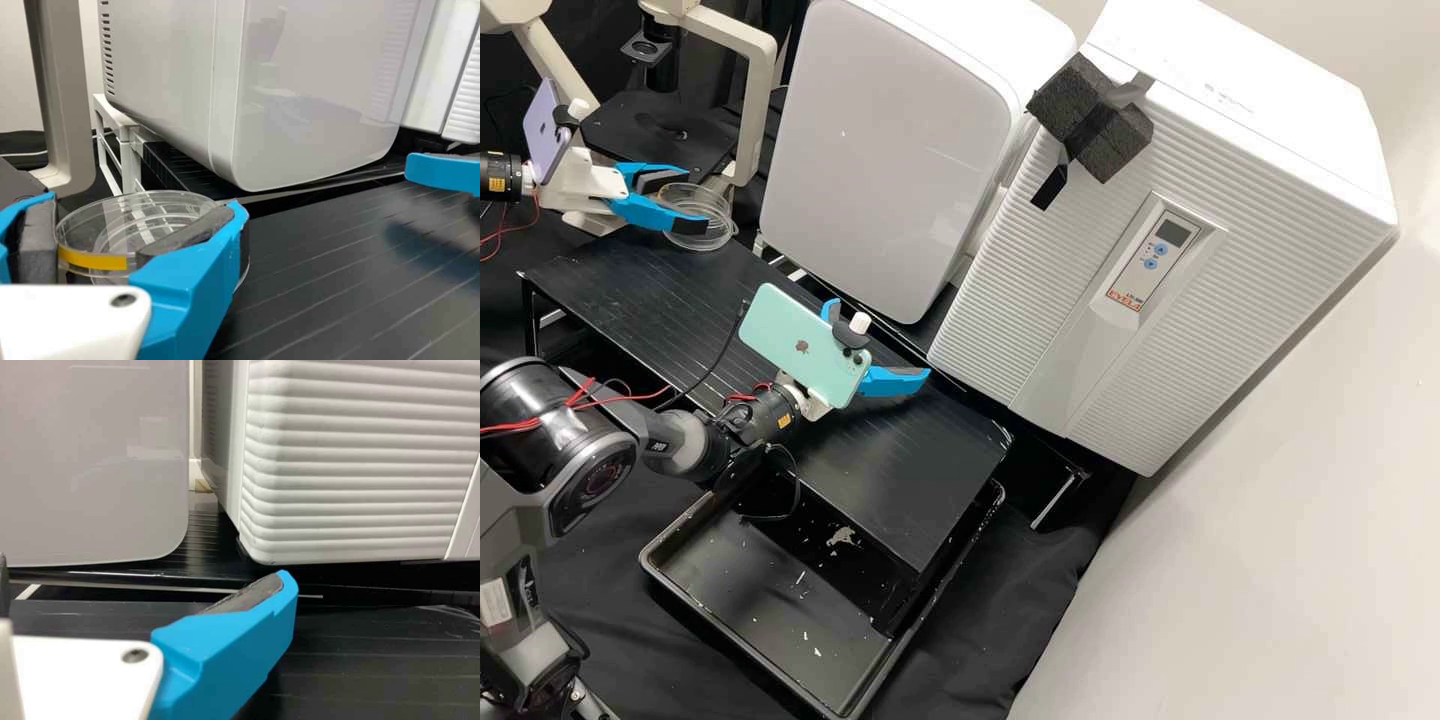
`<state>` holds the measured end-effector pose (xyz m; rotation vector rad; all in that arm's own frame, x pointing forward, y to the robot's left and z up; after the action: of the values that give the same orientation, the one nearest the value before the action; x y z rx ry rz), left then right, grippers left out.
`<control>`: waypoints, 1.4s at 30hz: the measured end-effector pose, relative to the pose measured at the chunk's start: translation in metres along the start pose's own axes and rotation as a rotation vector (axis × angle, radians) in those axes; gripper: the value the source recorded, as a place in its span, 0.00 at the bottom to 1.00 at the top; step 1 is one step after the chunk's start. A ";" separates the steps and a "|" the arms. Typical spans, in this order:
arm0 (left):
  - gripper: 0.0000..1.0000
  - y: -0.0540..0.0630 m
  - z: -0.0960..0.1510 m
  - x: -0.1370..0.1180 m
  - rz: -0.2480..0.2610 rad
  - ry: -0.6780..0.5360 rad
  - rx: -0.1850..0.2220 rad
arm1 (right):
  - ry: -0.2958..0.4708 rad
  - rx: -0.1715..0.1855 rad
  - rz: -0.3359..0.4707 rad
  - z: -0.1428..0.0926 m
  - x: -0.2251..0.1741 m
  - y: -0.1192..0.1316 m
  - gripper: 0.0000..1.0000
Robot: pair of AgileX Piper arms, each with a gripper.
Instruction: Place the petri dish on the bench
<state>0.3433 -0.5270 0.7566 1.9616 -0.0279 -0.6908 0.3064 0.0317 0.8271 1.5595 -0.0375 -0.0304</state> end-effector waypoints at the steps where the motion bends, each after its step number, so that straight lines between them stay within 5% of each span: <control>1: 0.00 0.001 0.000 0.000 0.001 -0.001 -0.004 | 0.000 0.000 0.000 0.000 0.000 0.000 1.00; 14: 0.00 0.011 0.001 0.005 -0.001 -0.004 0.013 | 0.000 0.000 0.000 0.000 0.000 0.000 1.00; 27: 0.00 0.024 -0.001 0.013 0.066 0.017 -0.031 | 0.000 0.000 0.000 0.000 0.000 0.000 1.00; 42: 0.00 0.008 0.009 0.022 0.003 0.003 -0.060 | 0.000 0.000 0.000 0.000 0.000 0.000 1.00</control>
<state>0.3598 -0.5451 0.7504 1.9048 -0.0084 -0.6799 0.3064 0.0317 0.8271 1.5595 -0.0375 -0.0304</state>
